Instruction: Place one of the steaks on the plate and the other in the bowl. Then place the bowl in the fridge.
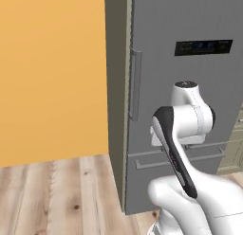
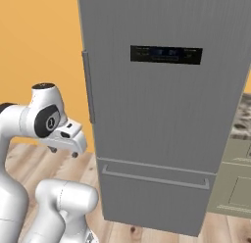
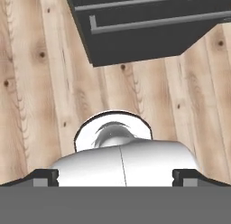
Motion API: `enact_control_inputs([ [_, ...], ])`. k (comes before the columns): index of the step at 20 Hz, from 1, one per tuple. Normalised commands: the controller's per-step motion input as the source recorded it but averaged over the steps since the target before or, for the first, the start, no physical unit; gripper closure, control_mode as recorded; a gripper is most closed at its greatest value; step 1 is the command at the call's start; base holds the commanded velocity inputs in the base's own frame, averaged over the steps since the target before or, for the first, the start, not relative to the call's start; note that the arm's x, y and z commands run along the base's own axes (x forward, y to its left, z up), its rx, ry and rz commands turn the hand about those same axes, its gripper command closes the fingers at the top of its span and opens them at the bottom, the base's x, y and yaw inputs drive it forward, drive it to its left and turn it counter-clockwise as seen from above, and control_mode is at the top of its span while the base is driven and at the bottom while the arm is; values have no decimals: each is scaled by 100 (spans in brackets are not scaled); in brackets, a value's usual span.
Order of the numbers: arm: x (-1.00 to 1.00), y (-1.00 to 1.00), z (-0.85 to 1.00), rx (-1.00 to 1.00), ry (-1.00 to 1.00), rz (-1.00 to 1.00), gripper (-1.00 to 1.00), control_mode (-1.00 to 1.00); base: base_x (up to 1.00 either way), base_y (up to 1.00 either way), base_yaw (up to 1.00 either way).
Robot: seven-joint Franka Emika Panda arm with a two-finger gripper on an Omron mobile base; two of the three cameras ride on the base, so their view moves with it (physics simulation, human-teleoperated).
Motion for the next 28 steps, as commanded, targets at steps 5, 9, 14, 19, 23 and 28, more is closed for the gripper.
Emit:
enact_control_inputs([
  [5,85,16,58,-1,-52,11,-100,-100,0,0,0],
  [9,98,6,69,0,-71,13,-100,-100,0,0,0],
  [14,100,0,7,0,-60,25,-100,-100,0,0,0],
  [19,72,5,2,-1,0,2,-100,-100,0,0,0],
  [23,71,4,14,-2,22,-16,-100,-100,0,0,0],
  [28,47,17,-2,0,-6,-4,-100,-100,0,0,0],
])
